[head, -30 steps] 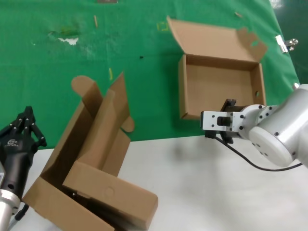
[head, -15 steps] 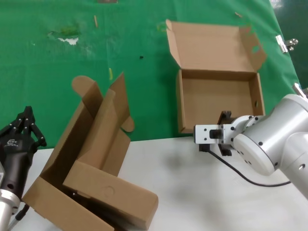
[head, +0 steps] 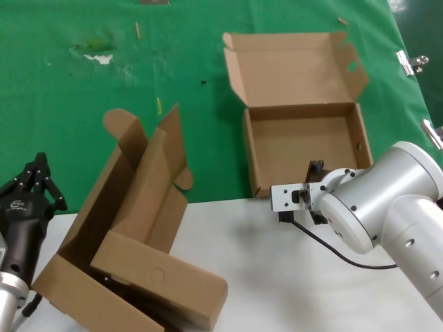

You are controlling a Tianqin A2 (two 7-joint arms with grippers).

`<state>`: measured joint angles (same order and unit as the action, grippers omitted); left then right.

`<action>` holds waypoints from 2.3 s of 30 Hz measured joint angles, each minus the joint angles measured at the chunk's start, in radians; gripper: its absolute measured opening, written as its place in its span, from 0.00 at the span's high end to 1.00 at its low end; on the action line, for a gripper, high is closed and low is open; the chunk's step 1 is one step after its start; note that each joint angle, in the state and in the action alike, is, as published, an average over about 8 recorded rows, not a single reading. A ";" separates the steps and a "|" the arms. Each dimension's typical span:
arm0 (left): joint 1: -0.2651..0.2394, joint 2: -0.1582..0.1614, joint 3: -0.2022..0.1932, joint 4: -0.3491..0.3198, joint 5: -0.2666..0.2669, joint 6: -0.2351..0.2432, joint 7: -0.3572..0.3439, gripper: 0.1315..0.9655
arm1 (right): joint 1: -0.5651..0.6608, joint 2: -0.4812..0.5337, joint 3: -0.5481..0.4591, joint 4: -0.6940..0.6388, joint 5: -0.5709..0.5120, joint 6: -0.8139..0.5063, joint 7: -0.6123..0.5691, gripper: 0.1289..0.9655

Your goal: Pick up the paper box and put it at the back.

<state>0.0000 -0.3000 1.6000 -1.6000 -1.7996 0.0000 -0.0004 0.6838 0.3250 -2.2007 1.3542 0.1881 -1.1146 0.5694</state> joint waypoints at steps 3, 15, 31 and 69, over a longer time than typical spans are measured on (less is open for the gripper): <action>0.000 0.000 0.000 0.000 0.000 0.000 0.000 0.99 | -0.001 -0.015 0.014 -0.010 -0.015 0.005 -0.019 0.97; 0.000 0.000 0.000 0.000 0.000 0.000 0.000 0.99 | -0.016 -0.069 0.076 -0.040 -0.099 0.057 -0.049 0.87; 0.000 0.000 0.000 0.000 0.000 0.000 0.000 0.99 | -0.093 -0.019 0.189 0.332 0.101 -0.082 -0.118 0.53; 0.000 0.000 0.000 0.000 0.000 0.000 0.000 0.92 | -0.438 0.184 0.710 0.620 0.859 0.408 -0.288 0.00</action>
<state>0.0000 -0.3000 1.6001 -1.6000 -1.7998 0.0000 -0.0003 0.2455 0.5086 -1.4902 1.9738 1.0466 -0.7070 0.2810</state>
